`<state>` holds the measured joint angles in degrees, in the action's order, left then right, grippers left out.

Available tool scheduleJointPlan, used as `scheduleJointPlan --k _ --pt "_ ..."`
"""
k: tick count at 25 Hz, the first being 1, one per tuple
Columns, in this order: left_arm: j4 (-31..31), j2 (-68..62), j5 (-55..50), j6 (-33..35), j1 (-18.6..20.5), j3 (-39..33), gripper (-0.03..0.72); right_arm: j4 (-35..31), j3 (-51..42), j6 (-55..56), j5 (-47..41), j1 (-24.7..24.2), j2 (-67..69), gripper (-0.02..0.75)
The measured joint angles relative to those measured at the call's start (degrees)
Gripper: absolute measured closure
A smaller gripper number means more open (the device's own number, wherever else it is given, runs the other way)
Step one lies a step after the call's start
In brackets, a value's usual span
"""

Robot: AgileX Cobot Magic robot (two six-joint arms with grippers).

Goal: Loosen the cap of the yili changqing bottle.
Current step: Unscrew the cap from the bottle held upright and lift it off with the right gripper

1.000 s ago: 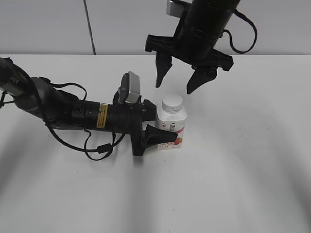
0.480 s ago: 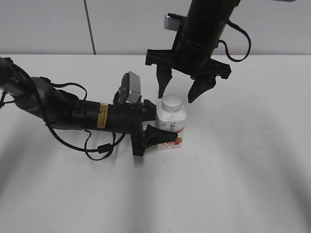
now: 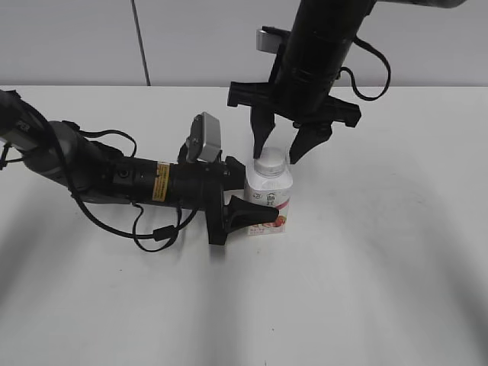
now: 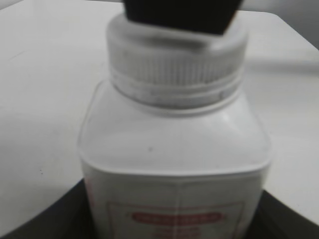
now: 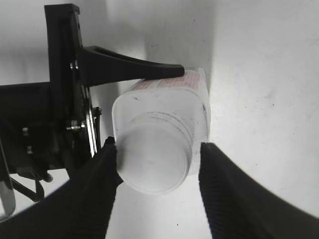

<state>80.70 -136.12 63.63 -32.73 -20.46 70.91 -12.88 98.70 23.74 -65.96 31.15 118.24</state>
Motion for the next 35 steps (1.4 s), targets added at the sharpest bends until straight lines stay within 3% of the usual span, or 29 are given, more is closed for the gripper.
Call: scheduleJointPlan --k 7,25,35 --pt "0.0 0.0 0.0 0.0 0.0 0.0 0.258 -0.1 0.0 0.0 0.2 0.4 0.4 0.325" --pt "0.0 0.0 -0.1 0.0 0.0 0.0 0.258 -0.8 0.0 -0.4 0.5 0.6 1.5 0.290" --pt "0.0 0.0 -0.1 0.0 0.0 0.0 0.258 -0.7 0.2 -0.6 -0.1 0.6 2.0 0.332"
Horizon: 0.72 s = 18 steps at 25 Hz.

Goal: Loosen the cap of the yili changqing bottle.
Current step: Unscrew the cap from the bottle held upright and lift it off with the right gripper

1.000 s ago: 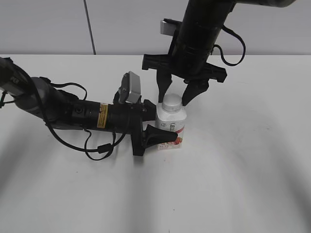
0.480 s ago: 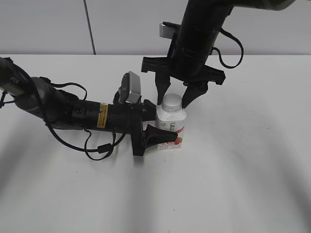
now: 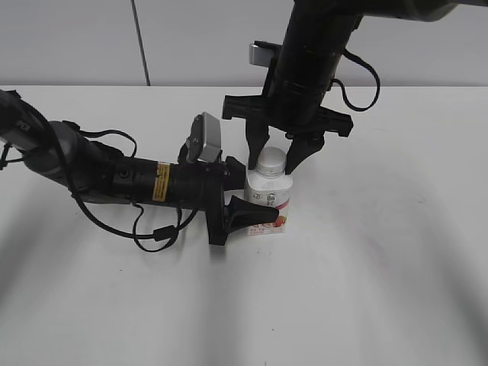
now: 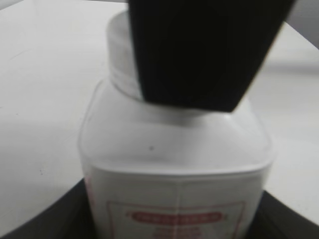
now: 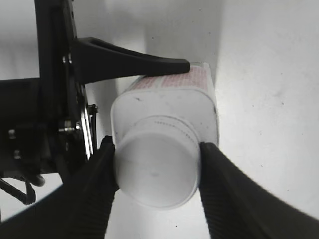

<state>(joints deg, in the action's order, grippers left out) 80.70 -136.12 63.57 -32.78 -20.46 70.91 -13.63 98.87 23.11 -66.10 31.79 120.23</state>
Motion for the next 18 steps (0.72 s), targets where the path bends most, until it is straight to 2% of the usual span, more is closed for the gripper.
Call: scheduleJointPlan --k 7,18 --pt "0.0 0.0 -0.1 0.0 -0.1 0.0 0.256 -0.1 0.0 -4.5 -0.3 0.0 0.0 0.334" --pt "0.2 0.0 -0.1 0.0 -0.1 0.0 0.255 0.0 0.1 -29.9 -0.3 0.0 0.0 0.335"
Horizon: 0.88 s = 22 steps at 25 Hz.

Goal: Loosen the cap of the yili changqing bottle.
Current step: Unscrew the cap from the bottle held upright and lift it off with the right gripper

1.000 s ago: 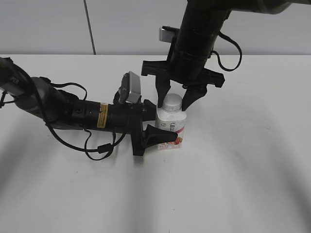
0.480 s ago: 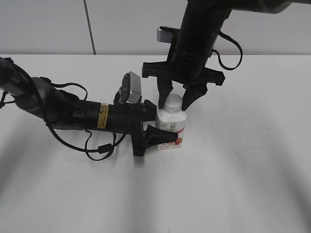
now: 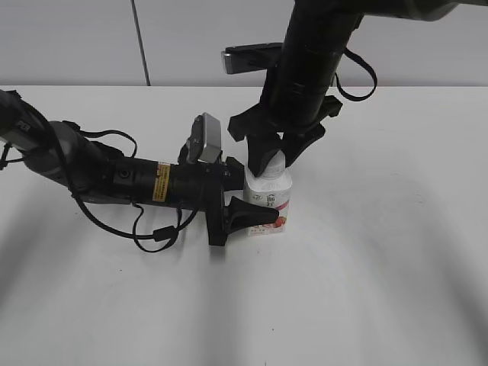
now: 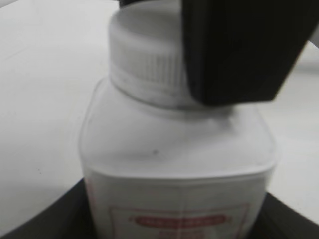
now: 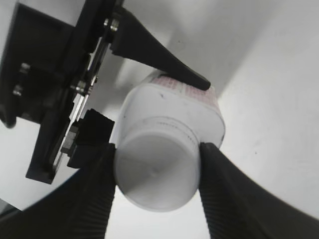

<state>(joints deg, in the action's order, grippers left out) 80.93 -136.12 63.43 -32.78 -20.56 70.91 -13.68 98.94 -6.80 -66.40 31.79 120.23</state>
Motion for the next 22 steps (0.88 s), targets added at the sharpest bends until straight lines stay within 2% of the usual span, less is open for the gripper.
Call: scheduleJointPlan --k 22 --pt "1.5 0.2 0.0 0.2 0.0 0.1 0.256 -0.4 0.3 -52.6 -1.7 0.0 0.0 0.339"
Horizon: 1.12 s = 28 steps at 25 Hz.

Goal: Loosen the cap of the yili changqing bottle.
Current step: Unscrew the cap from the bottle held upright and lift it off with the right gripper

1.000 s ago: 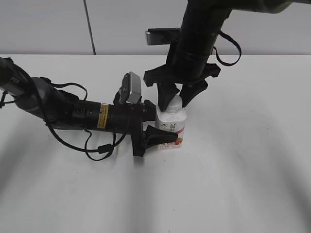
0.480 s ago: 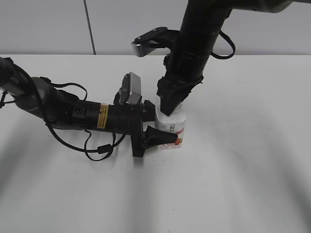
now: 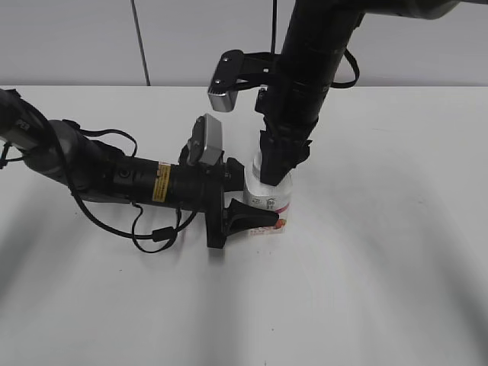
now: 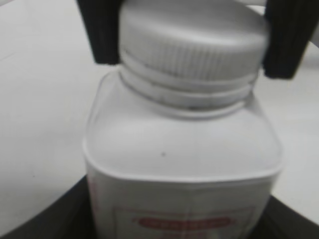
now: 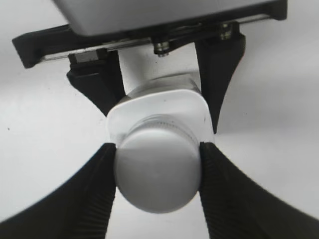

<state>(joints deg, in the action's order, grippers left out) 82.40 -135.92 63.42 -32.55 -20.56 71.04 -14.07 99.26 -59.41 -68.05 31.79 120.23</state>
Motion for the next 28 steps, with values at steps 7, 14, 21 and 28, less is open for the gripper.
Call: scheduleJointPlan --k 7,14,21,28 --pt "0.3 0.1 0.0 0.1 0.0 0.0 0.256 0.0 0.0 -15.5 0.4 0.0 0.0 0.339" --pt "0.3 0.1 -0.1 -0.1 0.0 0.0 0.256 -0.1 0.0 -19.6 1.1 0.0 0.0 0.342" --pt "0.3 0.1 -0.4 -0.2 0.0 0.0 0.258 -0.5 0.0 -19.8 1.9 0.0 0.0 0.343" --pt "0.3 0.1 -0.4 -0.2 0.0 0.0 0.258 -0.9 0.0 -19.8 1.9 0.0 0.0 0.343"
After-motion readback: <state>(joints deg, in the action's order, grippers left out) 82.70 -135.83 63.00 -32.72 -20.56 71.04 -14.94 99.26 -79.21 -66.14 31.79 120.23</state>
